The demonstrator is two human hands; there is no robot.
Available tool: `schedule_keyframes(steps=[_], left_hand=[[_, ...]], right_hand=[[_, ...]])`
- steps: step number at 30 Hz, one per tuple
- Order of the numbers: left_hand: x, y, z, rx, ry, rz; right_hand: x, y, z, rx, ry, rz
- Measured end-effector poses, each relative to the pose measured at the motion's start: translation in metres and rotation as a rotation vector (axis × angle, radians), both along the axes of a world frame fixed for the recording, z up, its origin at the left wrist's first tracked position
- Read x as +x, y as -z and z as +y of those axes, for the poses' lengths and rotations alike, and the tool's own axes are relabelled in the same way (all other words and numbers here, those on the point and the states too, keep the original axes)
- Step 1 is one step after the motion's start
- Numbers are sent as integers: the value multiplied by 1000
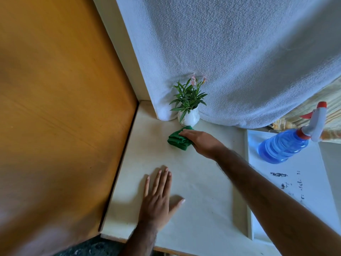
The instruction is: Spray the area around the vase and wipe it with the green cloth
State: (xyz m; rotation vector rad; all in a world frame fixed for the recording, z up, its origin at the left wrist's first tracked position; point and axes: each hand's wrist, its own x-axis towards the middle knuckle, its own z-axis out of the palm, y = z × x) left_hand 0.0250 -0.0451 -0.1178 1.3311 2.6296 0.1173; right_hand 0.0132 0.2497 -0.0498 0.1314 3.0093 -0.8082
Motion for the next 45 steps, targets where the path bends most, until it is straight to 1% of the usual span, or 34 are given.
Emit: schedule_keyframes(steps=[3, 6, 9, 12, 15, 18, 21, 24, 27, 31, 36, 42, 45], left_hand=[[0, -2, 0, -5, 0, -4], [0, -5, 0, -13, 8, -5], [-1, -9, 0, -45, 6, -26], [-2, -14, 0, -83, 2, -43], [-1, -21, 0, -66, 20, -50], [-1, -25, 0, -39, 32, -51], [3, -31, 2, -25, 35, -37], [5, -34, 3, -32, 31, -24], [6, -32, 3, -41, 29, -28], [3, -27, 2, -78, 40, -32], [1, -21, 1, -97, 39, -39], [2, -29, 6, -167, 21, -79], [-1, -41, 10, -181, 18, -115]], right_hand=[[0, -6, -1, -61, 45, 37], [12, -11, -7, -28, 35, 65], [34, -19, -16, 25, 40, 143], [71, -34, -20, 52, 101, 202], [124, -47, -20, 86, 164, 214], [186, -49, -15, 127, 309, 219], [247, -40, -11, 175, 453, 175], [289, -20, -6, 229, 517, 102], [312, -3, -2, 228, 562, 18], [323, 11, -4, 286, 499, -60], [325, 19, -20, 395, 496, -141], [320, 11, -24, 360, 508, -267], [314, -6, -25, 360, 469, -203]])
